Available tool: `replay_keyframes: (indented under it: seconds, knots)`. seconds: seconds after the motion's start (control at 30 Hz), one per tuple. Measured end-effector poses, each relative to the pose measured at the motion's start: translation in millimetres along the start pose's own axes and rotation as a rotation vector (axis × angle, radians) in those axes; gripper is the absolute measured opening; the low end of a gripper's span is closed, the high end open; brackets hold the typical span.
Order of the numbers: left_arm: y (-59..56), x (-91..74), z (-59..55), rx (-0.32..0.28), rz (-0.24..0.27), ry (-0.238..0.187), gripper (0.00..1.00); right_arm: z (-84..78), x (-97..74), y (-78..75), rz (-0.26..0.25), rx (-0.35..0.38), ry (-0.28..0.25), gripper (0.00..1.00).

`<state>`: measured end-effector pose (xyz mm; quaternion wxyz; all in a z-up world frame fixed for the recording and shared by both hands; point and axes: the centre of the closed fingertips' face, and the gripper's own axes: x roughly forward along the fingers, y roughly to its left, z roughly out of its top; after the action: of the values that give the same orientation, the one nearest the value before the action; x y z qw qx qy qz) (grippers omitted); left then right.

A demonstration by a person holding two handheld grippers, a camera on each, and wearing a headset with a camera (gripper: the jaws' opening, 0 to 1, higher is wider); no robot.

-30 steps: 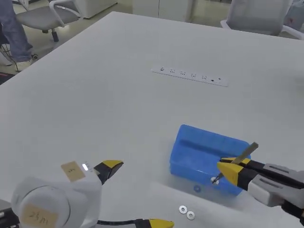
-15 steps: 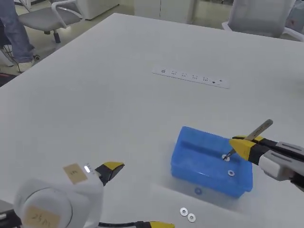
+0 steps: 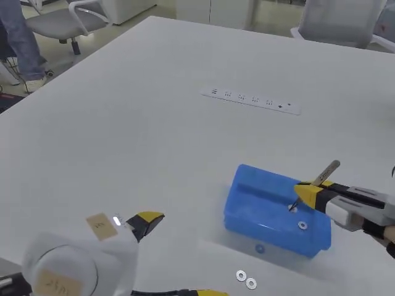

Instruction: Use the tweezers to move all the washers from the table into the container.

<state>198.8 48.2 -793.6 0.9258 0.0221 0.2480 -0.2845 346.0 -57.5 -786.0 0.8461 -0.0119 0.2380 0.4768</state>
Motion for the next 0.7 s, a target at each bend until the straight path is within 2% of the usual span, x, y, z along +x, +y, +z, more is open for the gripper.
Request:
replay_keyframes:
  seconds: [0.33, 0.57, 0.67, 0.7]
  knots:
    - [-1.6, 0.1, -0.8, 0.001, -0.009, 0.003, 0.86, -22.8, 11.9, -13.6, -0.040, 0.016, 0.057, 0.03]
    - [-2.0, 0.2, -1.6, 0.008, -0.009, 0.007, 0.85, -34.0, 14.3, -18.2, -0.060, 0.006, 0.089, 0.03]
    - [-1.7, 0.1, -1.7, 0.007, -0.008, 0.007, 0.85, -36.8, 14.5, -18.7, -0.062, 0.000, 0.095, 0.03]
    - [-1.6, 0.1, -1.6, 0.008, -0.008, 0.006, 0.85, -35.1, 14.9, -18.7, -0.060, 0.000, 0.082, 0.03]
